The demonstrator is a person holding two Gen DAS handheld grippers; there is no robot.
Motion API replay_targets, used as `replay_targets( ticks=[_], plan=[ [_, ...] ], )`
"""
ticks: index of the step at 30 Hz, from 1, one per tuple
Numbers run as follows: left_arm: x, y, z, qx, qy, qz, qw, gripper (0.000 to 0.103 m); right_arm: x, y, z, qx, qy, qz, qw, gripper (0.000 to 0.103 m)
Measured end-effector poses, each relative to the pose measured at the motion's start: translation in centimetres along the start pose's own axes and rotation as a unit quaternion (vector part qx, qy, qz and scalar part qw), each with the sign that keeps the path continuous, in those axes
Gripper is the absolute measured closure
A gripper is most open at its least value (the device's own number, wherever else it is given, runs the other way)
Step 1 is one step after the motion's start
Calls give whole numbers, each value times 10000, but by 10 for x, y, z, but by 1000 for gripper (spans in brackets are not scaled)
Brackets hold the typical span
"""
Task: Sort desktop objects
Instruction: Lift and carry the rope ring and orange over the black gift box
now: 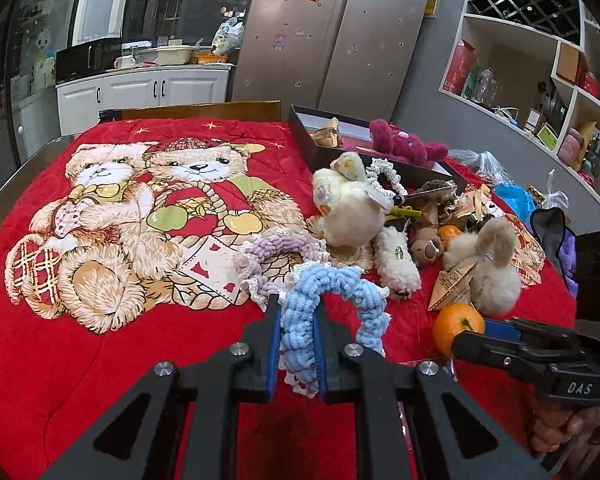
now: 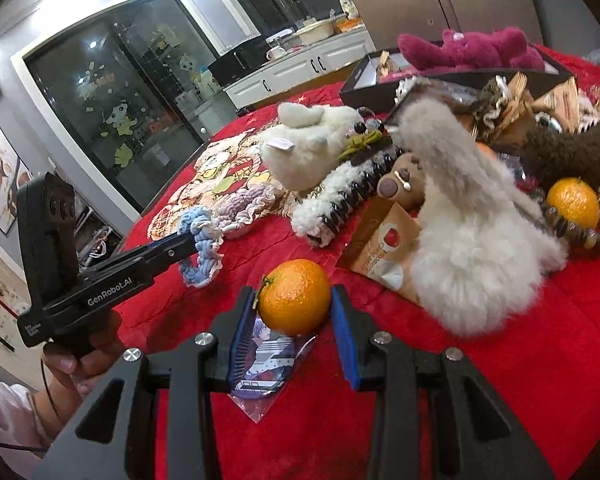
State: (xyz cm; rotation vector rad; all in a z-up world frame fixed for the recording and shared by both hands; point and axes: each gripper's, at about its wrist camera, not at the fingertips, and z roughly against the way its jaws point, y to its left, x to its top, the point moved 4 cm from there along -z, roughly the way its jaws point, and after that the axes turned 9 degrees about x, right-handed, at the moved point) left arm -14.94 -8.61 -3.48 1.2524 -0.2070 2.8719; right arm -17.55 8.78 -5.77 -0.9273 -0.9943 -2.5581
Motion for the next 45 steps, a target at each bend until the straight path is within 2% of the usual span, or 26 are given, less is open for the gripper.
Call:
replay_targets(
  ticks=[7,19,26,31,40,45],
  plan=[
    [0,-2,7,107,-145,-74,9998,89,-2,24,9,-91,-153,491,9986,64],
    [-10,-32,23,-40,-222,-355,9991,89,1,47,47,-1187,-675,1109,9844,64],
    [-10,-38,26,-233,-133,-212,9994,89,1,55,61,-1312,-786,1229,9806,64],
    [-4,-41,38,-28,-425,-260,9988,89,5,58,78,-1640,-1024,1401,9711,64],
    [21,-56,53,-66,-674,-316,9972,89,27,37,102,-1629,-1236,1036,9734,64],
    [42,-66,51,-168,-648,-310,9973,89,49,33,113,-1643,-1309,992,9726,64]
  ],
)
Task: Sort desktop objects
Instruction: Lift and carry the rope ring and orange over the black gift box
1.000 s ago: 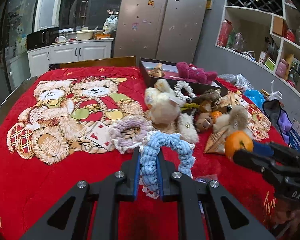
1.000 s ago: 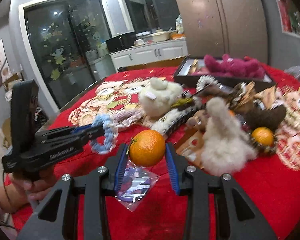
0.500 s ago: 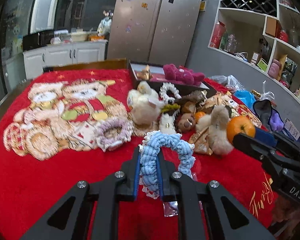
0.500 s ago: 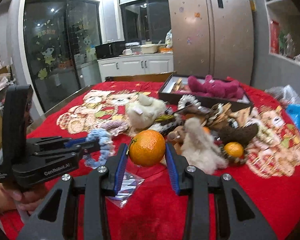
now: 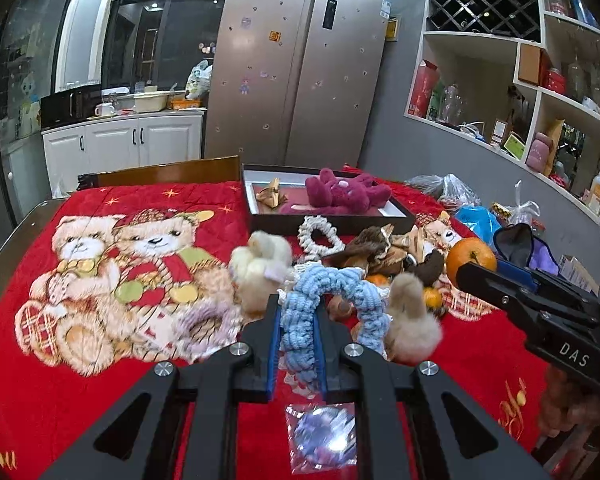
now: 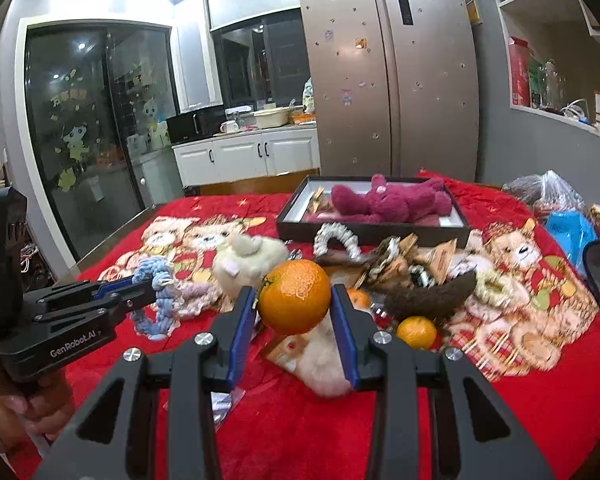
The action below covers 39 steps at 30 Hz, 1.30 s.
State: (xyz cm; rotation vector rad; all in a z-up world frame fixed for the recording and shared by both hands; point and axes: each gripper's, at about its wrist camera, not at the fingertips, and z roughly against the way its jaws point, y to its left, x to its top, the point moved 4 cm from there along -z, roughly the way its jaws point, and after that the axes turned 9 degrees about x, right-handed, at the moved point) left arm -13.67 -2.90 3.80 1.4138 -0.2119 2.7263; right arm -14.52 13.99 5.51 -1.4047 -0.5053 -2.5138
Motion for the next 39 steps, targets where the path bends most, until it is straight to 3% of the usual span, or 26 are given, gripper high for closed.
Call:
replay_targets(
  ticks=[5,9,18,25,31,36,39],
  plan=[
    [28,-4,-13,-1,7,90,10000,89,23,-10,-4,-106,9,81,9999,64],
    [49,-8,-30,365,51,-16,9993,89,41,-25,-11,-115,48,54,9999,64],
    [102,-16,-97,447,240,137,9986,89,97,-69,-53,44,-27,-216,9998,64],
    [146,-21,-165,616,352,40,9975,89,139,-102,-121,136,39,-314,9994,64],
    [184,-4,-236,754,551,321,9951,89,177,-134,-197,201,178,-515,9983,64],
    [188,8,-266,610,712,449,9946,89,191,-158,-262,317,439,-784,9955,64],
    [189,17,-281,756,703,492,9934,89,187,-169,-289,304,556,-947,9935,64]
  ],
)
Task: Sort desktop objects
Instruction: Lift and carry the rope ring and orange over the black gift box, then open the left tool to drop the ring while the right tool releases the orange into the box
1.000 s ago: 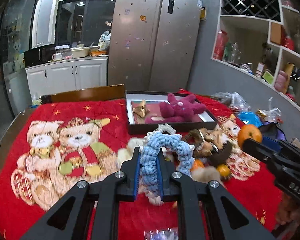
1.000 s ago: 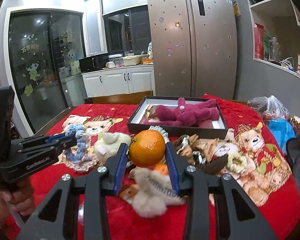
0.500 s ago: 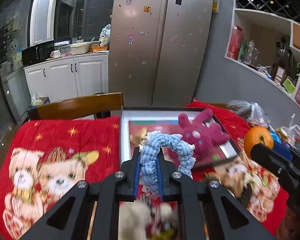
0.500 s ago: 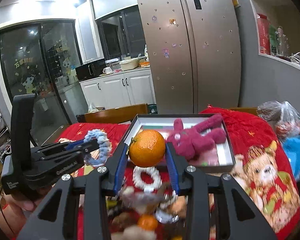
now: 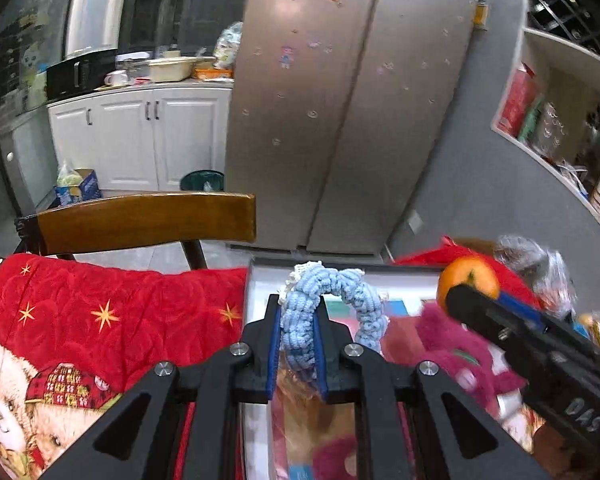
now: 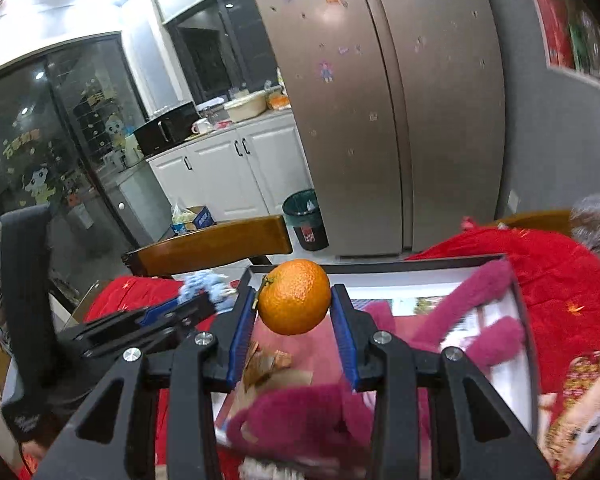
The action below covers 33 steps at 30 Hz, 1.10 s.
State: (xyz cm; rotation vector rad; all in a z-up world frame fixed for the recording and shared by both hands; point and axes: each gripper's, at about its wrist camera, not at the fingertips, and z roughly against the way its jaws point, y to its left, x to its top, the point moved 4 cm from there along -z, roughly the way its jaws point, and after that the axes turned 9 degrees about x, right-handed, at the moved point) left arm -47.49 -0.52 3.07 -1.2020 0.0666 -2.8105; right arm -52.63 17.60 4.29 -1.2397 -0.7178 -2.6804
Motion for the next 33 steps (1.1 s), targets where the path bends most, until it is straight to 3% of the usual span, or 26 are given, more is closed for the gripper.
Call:
replay_targets(
  ticks=[11,24,33],
  plan=[
    [-4,-5,-29,191,150,-125,9996,89,-22,-19,-47,-178,446,-4,9988,64],
    [-6,12,-43,103,250,215,9994,89,-27,-22,-46,-239,393,-133,9989,64],
    [-10,-1,-46,118,237,-79,9996,89,-30,-24,-50,-259,439,-135,9986,64]
  ],
)
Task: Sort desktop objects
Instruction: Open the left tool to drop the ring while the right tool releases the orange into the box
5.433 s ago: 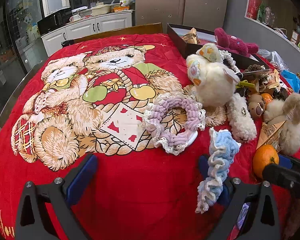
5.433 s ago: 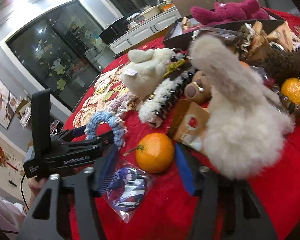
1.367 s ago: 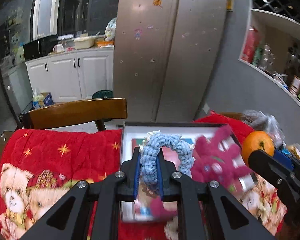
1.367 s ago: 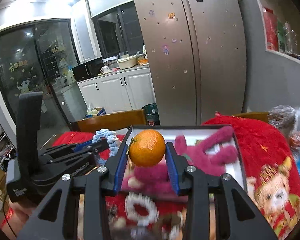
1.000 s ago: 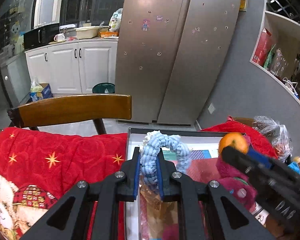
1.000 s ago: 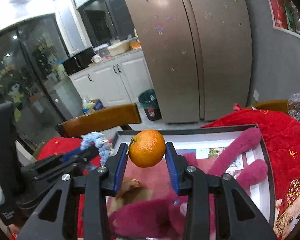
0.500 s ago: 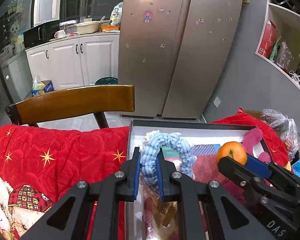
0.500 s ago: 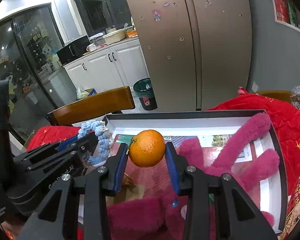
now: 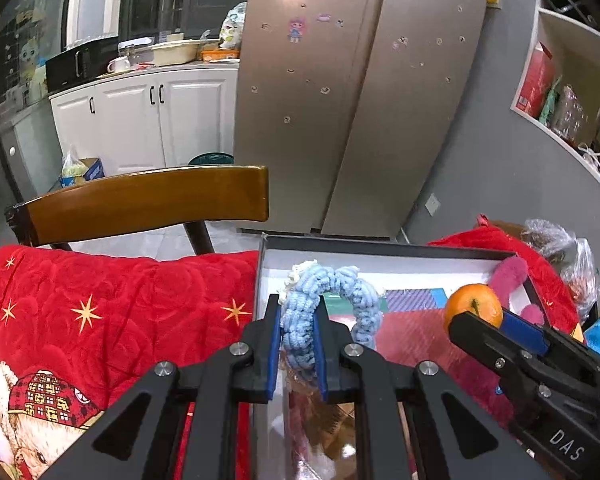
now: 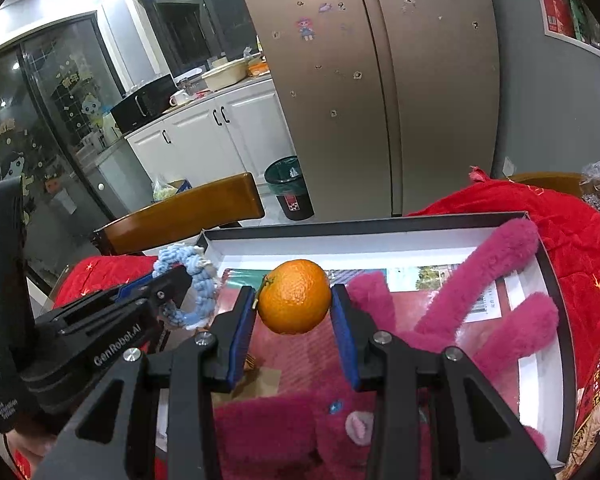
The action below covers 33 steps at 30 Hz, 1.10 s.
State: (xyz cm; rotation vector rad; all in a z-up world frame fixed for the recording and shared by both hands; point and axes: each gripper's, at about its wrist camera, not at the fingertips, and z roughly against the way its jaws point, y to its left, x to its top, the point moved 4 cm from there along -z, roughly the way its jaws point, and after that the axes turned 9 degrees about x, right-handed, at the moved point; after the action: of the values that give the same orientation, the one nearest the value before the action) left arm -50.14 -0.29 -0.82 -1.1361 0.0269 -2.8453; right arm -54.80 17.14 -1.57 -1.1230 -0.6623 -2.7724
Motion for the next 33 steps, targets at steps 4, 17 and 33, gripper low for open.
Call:
replay_targets(
  ticks=[4,17,33],
  plan=[
    [0,2,0,3,-17,6,10000,89,-2,1,-1,24,3,-29,10000,64],
    [0,-6,9,156,-226,-247,9993,78,-4,-6,0,-42,-19,-80,10000,63],
    [12,-5,31,-522,-804,-69,9954,0,26,-13,58,272,-864,-347,9953,0]
  ],
)
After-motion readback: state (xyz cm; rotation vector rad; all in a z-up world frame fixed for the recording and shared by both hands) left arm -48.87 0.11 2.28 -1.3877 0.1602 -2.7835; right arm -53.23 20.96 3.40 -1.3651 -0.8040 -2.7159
